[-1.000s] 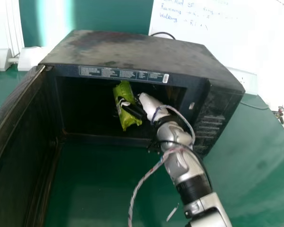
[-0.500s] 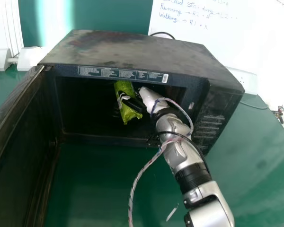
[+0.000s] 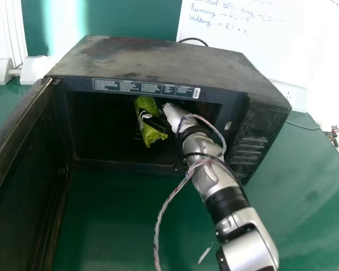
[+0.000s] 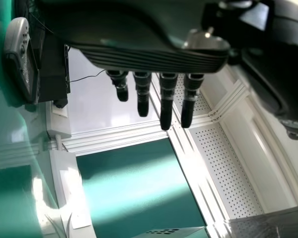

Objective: Put biscuit inside oven

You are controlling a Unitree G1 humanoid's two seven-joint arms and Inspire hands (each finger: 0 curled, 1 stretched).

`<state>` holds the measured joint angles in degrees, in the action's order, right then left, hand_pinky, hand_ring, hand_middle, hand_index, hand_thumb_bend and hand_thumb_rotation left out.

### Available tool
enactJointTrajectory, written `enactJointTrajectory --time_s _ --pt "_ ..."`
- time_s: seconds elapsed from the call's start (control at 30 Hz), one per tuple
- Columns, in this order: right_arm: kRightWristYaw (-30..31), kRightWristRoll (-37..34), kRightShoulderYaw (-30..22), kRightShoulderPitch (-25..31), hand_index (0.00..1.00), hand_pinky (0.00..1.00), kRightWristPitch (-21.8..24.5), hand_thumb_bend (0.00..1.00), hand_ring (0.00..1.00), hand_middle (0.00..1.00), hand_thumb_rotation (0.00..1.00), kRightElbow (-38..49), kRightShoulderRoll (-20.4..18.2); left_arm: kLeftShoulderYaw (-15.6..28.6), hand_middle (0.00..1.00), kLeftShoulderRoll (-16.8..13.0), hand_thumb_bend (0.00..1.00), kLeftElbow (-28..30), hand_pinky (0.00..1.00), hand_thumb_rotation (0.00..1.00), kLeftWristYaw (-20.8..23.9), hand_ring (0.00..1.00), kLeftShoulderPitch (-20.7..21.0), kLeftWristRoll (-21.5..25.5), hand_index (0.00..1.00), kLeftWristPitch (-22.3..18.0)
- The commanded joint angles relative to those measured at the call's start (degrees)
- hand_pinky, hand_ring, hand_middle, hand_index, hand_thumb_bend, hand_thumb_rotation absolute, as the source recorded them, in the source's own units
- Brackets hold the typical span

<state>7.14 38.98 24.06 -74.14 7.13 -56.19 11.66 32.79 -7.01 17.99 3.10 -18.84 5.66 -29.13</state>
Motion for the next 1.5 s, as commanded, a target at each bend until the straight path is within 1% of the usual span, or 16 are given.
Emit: enactJointTrajectory --time_s 0.0,0.1,0.2,0.37,0.57,0.7,0.83,1.0,1.13,1.3,1.47 --pt "-0.87 -0.2 0.4 -2.48 0.57 0.53 -0.56 0.48 0.62 0.63 0.41 -1.23 -0.53 -0.21 0.88 0.45 1.0 1.04 1.0 1.0 -0.2 0.96 -1.08 0.45 0.87 -0.66" --pt "-0.89 -0.04 0.9 -3.12 0.58 0.53 -0.5 0.48 0.63 0.63 0.42 -2.38 -0.72 -0.25 0.88 0.83 1.0 1.74 1.0 1.0 -0.07 0.96 -1.57 0.44 0.87 -0.43" --pt "-1.17 -0.3 1.14 -3.3 0.56 0.53 -1.02 0.47 0.62 0.61 0.42 -2.9 -0.76 -0.27 0.88 1.07 1.0 2.33 1.0 1.0 -0.11 0.96 -2.03 0.26 0.87 -0.55" --pt "-1.29 -1.4 0.53 -3.36 0.57 0.52 -1.49 0.49 0.59 0.59 0.41 -3.29 -1.19 -0.39 0.87 1.66 1.0 3.1 1.0 1.0 0.03 0.95 -2.28 0.03 0.87 -0.38" --pt "-1.72 -1.93 0.39 -3.56 0.58 0.51 -0.83 0.53 0.59 0.59 0.45 -3.45 -1.75 -0.42 0.87 1.79 1.0 3.1 1.0 1.0 -0.25 0.95 -2.36 0.16 0.86 -0.74" --pt "-2.02 -2.47 0.11 -3.36 0.58 0.49 -0.62 0.56 0.59 0.6 0.46 -2.85 -1.71 -0.61 0.87 2.08 1.0 3.65 1.0 1.0 -0.1 0.95 -2.5 -0.24 0.86 -0.5" --pt "-2.23 -2.61 0.29 -3.2 0.59 0.51 -0.65 0.57 0.61 0.62 0.48 -2.6 -1.59 -0.66 0.87 2.27 1.0 3.71 1.0 1.0 0.03 0.95 -2.5 -0.42 0.86 -0.3" --pt "-3.09 -2.62 0.36 -2.4 0.57 0.49 -1.31 0.59 0.59 0.6 0.51 -1.67 -1.5 -0.68 0.88 2.41 1.0 4.04 1.0 1.0 0.18 0.95 -2.43 -0.6 0.87 0.13" --pt "-3.32 -2.45 0.62 -1.63 0.57 0.52 -1.9 0.59 0.61 0.61 0.53 -0.51 -1.25 -0.73 0.88 2.29 1.0 4.01 1.0 1.0 -0.08 0.96 -2.43 -0.39 0.87 0.05" --pt "-3.24 -2.38 0.73 -0.73 0.57 0.49 -2.13 0.59 0.57 0.58 0.53 1.03 -0.96 -0.59 0.88 2.14 1.0 3.6 1.0 1.0 -0.14 0.96 -2.25 -0.33 0.87 -0.35" --pt "-2.81 -2.5 0.65 -0.08 0.57 0.51 -2.13 0.59 0.58 0.59 0.53 2.28 -0.69 -0.51 0.88 1.96 0.99 3.23 1.0 1.0 -0.3 0.95 -2.14 -0.24 0.87 -0.73"
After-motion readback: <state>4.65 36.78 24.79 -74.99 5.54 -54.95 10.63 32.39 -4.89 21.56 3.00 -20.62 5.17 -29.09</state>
